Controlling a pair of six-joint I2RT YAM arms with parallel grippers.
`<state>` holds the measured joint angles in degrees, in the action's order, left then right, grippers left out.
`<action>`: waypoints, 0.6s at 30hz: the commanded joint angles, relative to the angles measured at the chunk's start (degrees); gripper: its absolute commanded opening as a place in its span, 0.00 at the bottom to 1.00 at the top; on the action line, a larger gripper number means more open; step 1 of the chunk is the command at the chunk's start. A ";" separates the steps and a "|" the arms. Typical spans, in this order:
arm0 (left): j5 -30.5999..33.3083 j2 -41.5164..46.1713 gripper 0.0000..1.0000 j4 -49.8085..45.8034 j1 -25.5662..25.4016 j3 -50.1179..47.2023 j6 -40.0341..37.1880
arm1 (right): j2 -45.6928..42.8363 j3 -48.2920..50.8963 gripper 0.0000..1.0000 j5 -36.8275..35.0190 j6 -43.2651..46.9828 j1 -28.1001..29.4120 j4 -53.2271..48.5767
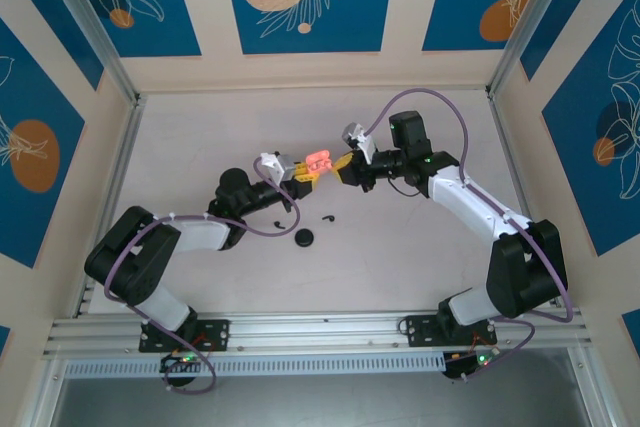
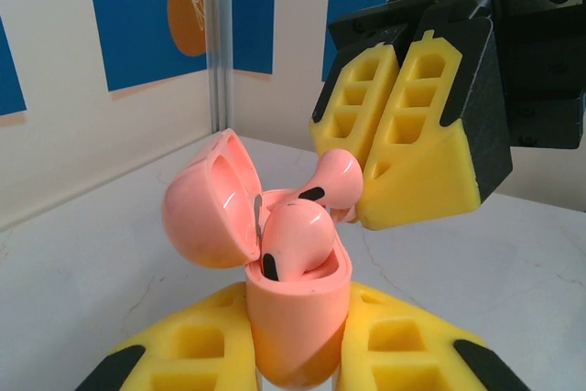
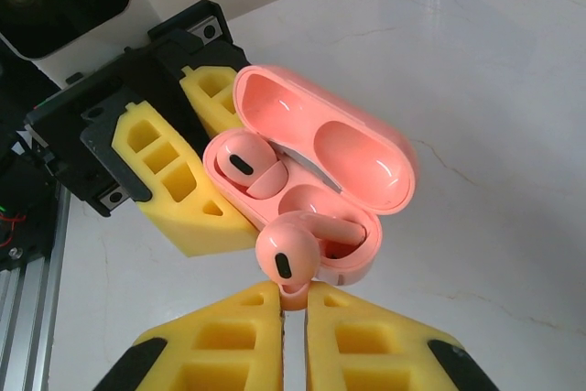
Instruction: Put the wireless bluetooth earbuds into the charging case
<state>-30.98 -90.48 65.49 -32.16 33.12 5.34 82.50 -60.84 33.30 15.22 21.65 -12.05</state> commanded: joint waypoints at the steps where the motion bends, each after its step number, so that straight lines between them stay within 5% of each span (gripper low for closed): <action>1: -2.81 2.37 0.13 2.89 -0.75 -0.38 -1.87 | -1.29 0.98 0.12 -1.92 -2.60 0.20 3.20; 18: -1.34 2.72 0.13 1.98 -1.03 -0.43 -3.12 | -1.07 1.05 0.12 -4.14 -8.31 0.24 4.73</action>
<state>-30.20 -90.04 64.97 -32.16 32.99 3.90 82.30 -60.62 32.58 9.50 21.76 -8.08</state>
